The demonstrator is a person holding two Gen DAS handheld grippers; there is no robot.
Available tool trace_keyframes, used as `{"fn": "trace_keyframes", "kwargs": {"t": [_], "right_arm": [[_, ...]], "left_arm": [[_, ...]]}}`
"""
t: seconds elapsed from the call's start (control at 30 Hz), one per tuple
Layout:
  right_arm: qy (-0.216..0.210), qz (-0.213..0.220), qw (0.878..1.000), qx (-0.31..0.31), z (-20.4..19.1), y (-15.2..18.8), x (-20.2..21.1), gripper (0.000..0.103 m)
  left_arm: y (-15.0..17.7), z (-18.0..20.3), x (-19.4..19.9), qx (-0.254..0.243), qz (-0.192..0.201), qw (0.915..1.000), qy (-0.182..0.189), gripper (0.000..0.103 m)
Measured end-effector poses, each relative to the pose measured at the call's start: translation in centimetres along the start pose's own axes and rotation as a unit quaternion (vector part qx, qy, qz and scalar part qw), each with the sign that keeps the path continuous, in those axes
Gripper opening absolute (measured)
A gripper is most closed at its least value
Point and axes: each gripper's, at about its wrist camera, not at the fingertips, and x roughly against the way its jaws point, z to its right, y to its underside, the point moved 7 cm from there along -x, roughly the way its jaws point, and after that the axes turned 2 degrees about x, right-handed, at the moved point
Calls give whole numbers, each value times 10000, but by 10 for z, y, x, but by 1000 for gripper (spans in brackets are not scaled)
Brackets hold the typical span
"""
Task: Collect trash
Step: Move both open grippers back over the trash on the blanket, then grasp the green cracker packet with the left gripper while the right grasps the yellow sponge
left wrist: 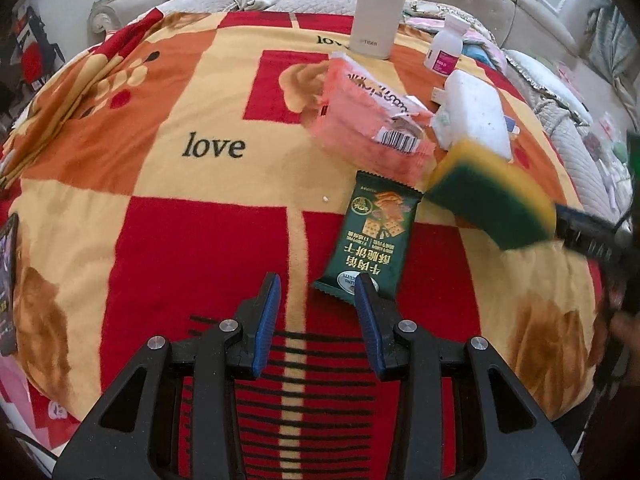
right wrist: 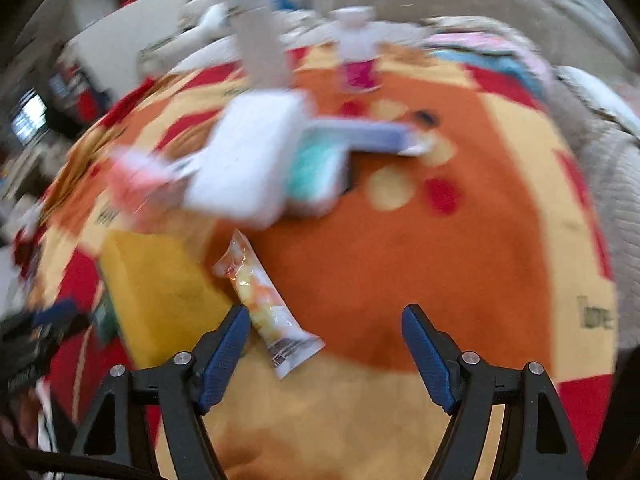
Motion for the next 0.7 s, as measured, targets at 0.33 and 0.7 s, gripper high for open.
{"fn": "trace_keyframes", "kwargs": {"t": [0.33, 0.7], "right_arm": [[-353, -40, 9979, 535, -28, 15, 14, 76], [-597, 40, 9958, 688, -49, 18, 22, 80]], "left_arm": [[-8, 28, -20, -391, -68, 9989, 265, 45], [-33, 33, -42, -616, 55, 9979, 179, 46]]}}
